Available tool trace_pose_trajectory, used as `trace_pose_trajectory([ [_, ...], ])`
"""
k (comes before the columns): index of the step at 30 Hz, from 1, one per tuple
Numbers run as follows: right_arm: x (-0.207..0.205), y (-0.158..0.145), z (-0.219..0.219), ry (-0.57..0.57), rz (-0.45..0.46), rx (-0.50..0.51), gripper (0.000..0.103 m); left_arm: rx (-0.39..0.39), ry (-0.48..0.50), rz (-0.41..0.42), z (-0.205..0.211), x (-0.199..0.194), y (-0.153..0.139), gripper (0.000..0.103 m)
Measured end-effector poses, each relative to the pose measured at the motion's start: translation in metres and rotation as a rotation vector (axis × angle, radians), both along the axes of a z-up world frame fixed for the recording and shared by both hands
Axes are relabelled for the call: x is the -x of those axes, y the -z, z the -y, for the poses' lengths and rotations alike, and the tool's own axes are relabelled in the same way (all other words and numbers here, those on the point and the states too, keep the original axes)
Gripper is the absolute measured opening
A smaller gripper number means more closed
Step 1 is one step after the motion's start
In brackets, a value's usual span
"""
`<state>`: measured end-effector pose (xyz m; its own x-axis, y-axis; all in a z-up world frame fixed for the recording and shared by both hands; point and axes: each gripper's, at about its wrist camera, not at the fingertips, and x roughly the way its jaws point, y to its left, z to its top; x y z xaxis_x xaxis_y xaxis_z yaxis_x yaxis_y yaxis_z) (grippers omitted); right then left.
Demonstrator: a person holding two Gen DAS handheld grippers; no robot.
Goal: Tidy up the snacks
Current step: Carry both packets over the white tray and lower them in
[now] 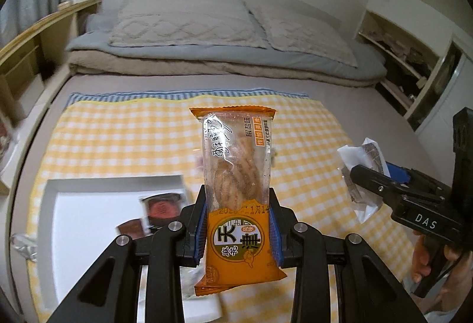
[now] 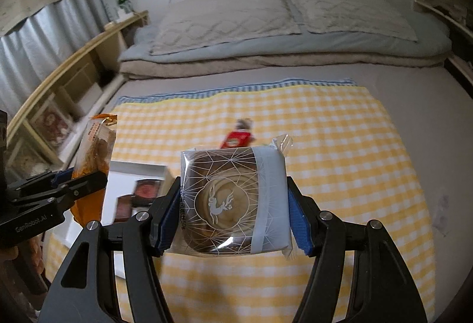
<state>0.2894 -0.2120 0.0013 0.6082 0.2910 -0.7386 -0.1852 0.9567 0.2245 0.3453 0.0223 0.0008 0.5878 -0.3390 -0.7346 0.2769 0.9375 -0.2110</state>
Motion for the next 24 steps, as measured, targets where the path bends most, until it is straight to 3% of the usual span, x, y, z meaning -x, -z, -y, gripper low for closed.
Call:
trace_pose_trajectory([
  [14, 0.024, 0.016, -0.124, -0.117, -0.025, -0.087, 0.065, -0.006, -0.151, -0.013, -0.157, 0.086, -0.014, 0.034],
  [24, 0.039, 0.056, -0.197, -0.174, -0.11, -0.139, 0.065, -0.021, -0.178, -0.081, -0.209, 0.116, 0.014, 0.034],
])
